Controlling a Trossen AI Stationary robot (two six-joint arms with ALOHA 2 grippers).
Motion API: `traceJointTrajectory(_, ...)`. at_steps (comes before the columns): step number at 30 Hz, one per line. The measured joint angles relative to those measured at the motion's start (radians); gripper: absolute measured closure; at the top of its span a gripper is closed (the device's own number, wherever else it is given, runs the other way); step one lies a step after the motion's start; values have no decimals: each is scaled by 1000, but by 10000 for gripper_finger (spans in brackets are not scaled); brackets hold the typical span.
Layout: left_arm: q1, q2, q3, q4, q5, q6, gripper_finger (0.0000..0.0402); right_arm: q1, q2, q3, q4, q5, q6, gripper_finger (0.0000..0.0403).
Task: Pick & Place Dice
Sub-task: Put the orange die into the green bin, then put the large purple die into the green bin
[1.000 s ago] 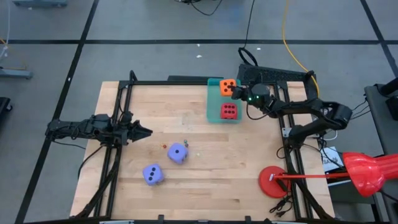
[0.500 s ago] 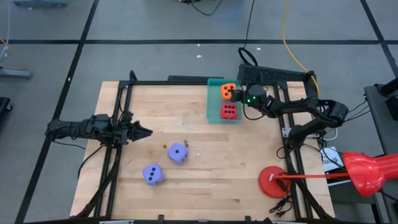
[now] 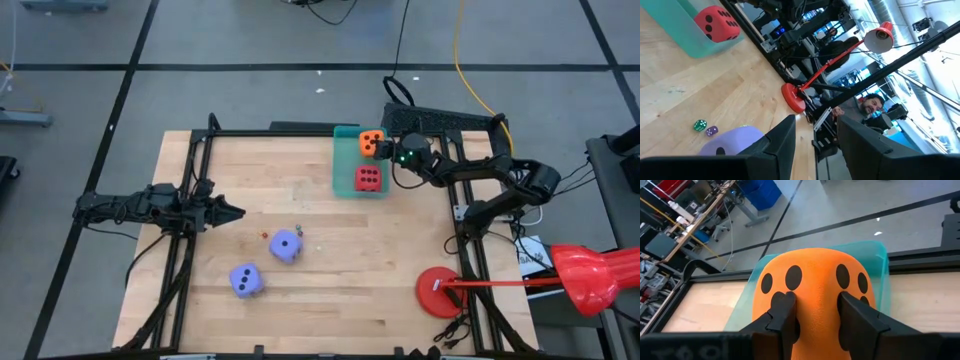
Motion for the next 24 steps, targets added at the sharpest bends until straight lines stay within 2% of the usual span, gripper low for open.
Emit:
traceJointTrajectory(13,0,0,0,0,0,-3,250,0,0,1,-6,0,0,207)
traceJointTrajectory(24,0,0,0,0,2,-17,250,0,-30,1,67,19,-4,206)
